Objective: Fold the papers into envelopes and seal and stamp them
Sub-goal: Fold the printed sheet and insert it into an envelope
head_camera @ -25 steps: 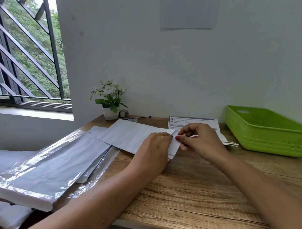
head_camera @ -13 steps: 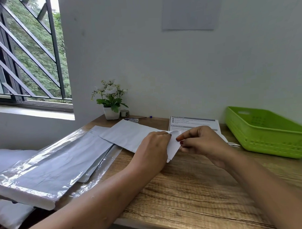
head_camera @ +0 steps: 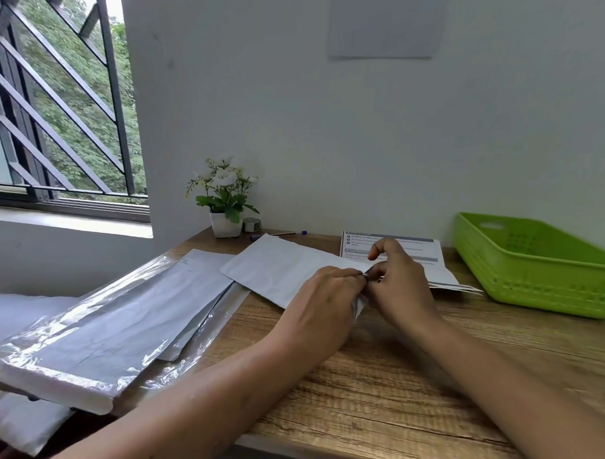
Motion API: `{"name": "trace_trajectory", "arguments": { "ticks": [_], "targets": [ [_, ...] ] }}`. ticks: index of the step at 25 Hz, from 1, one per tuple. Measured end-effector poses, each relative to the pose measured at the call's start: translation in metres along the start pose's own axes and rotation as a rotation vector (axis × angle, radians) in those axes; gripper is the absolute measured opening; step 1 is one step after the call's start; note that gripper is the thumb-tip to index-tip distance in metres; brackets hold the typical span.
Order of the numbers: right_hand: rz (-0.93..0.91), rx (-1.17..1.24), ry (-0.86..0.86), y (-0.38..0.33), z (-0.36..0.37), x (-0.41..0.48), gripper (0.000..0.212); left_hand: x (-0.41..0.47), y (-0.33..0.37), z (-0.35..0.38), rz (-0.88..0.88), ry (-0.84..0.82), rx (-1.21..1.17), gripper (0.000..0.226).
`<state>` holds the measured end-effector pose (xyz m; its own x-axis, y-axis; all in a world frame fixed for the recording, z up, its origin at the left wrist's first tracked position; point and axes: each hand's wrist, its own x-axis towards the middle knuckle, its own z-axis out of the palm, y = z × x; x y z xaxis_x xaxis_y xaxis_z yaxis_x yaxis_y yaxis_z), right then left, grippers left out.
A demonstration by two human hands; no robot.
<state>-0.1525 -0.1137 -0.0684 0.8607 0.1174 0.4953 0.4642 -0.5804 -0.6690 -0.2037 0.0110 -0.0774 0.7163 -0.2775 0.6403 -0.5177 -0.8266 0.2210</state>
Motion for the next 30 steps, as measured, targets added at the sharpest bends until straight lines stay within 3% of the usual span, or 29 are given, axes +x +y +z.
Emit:
{"name": "trace_trajectory", "arguments": {
  "ticks": [6,8,14,17,21,25,30],
  "targets": [
    [-0.099,-0.203,0.016,0.0,0.005,-0.004,0.039,0.0,0.002,-0.004,-0.023,0.006,-0.051,0.032],
    [-0.126,-0.124,-0.083,0.001,-0.001,0.001,0.046,0.0,-0.002,-0.005,-0.045,0.0,-0.065,0.031],
    [-0.258,-0.243,-0.554,0.011,-0.03,0.008,0.051,0.001,-0.016,0.0,-0.187,-0.143,-0.127,0.053],
    [-0.247,-0.24,-0.645,0.019,-0.037,0.01,0.055,0.001,-0.022,-0.001,-0.23,-0.234,-0.237,0.037],
    [-0.287,-0.215,-0.645,0.027,-0.032,0.014,0.043,0.005,-0.023,-0.005,-0.261,-0.26,-0.269,0.01],
    [-0.319,-0.309,-0.627,0.03,-0.025,0.015,0.019,0.008,-0.027,-0.009,-0.296,-0.352,-0.175,0.012],
    [-0.306,-0.327,-0.525,0.029,-0.012,0.011,0.005,0.009,-0.032,-0.009,-0.374,-0.4,-0.202,0.022]
  ]
}}
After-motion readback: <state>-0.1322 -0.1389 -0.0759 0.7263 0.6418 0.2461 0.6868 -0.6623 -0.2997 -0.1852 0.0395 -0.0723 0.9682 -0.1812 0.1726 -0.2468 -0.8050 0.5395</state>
